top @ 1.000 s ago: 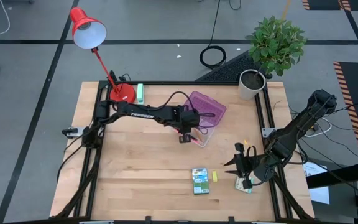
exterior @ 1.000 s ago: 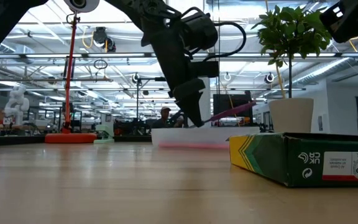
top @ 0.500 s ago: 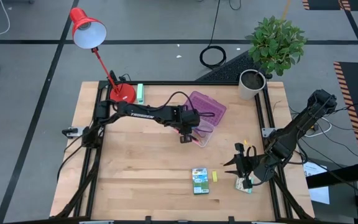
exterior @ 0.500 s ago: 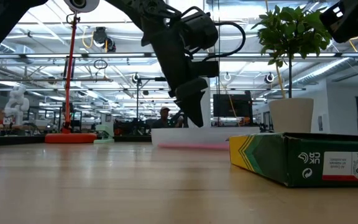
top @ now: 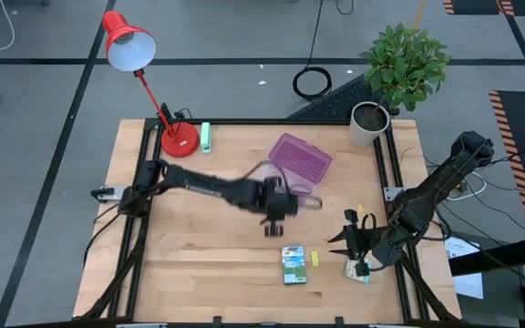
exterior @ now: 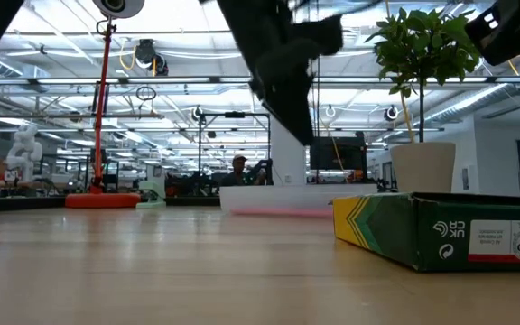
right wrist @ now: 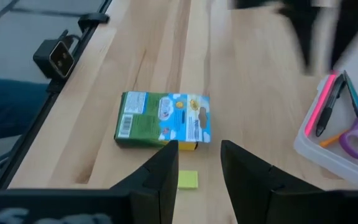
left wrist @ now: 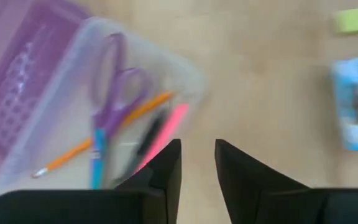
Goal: Pack school essentials
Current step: Put the yellow crayon box into the purple supply box
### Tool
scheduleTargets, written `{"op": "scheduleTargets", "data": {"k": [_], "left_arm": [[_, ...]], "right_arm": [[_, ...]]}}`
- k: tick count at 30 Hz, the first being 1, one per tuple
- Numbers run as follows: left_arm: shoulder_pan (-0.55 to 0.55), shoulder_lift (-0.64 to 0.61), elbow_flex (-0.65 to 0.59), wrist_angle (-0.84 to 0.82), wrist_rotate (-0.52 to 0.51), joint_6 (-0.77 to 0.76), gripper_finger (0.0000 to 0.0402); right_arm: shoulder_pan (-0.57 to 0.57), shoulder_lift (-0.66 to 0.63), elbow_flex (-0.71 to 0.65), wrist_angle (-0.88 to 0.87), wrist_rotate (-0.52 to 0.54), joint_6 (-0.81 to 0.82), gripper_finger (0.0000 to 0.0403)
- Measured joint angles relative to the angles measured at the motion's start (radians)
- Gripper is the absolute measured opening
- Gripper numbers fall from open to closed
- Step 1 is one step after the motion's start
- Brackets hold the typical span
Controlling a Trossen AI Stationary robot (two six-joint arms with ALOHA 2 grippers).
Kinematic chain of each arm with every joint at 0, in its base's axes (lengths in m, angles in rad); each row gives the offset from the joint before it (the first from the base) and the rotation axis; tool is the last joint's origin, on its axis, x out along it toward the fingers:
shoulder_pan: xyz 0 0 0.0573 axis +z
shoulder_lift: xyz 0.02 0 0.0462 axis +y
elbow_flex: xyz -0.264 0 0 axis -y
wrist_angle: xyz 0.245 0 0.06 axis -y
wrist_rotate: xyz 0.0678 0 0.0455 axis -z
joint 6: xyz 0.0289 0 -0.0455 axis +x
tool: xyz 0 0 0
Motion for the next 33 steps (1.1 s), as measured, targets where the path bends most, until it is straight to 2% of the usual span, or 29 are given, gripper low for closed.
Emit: {"op": "scheduleTargets", "data": {"k": [4, 9, 13, 16, 20, 27, 30, 33], "left_arm": [[-0.115, 0.0, -0.005, 0.013, -0.069, -0.071, 0.0093], [-0.255, 0.0, -0.005, 0.054, -0.152, -0.183, 0.0093], [-0.37, 0.0, -0.005, 0.059, -0.299, -0.281, 0.0093], [-0.43, 0.0, -0.021, 0.097, -0.348, -0.328, 0.0093], [-0.47, 0.005, -0.089, 0.246, -0.356, -0.341, 0.0093], [-0.51, 0.006, -0.301, 0.693, -0.351, -0.231, 0.0093], [-0.543, 0.005, -0.387, 0.866, -0.358, -0.206, 0.0093], [-0.584, 0.006, -0.461, 0.956, -0.398, -0.232, 0.0093]], "right_arm": [[-0.005, 0.0, -0.055, 0.136, 0.043, -0.001, 0.0116], [-0.028, 0.006, -0.117, 0.332, 0.04, -0.008, 0.0116], [-0.029, 0.067, -0.128, 0.471, 0.105, -0.004, 0.0116], [-0.029, 0.141, -0.128, 0.577, 0.203, 0.021, 0.0116], [-0.029, 0.256, -0.117, 0.669, 0.242, 0.076, 0.0116], [0.014, 0.481, 0.029, 0.694, 0.242, 0.173, 0.0116], [0.043, 0.569, 0.137, 0.635, 0.242, 0.167, 0.0116], [0.069, 0.646, 0.255, 0.51, 0.242, 0.166, 0.0116]]}}
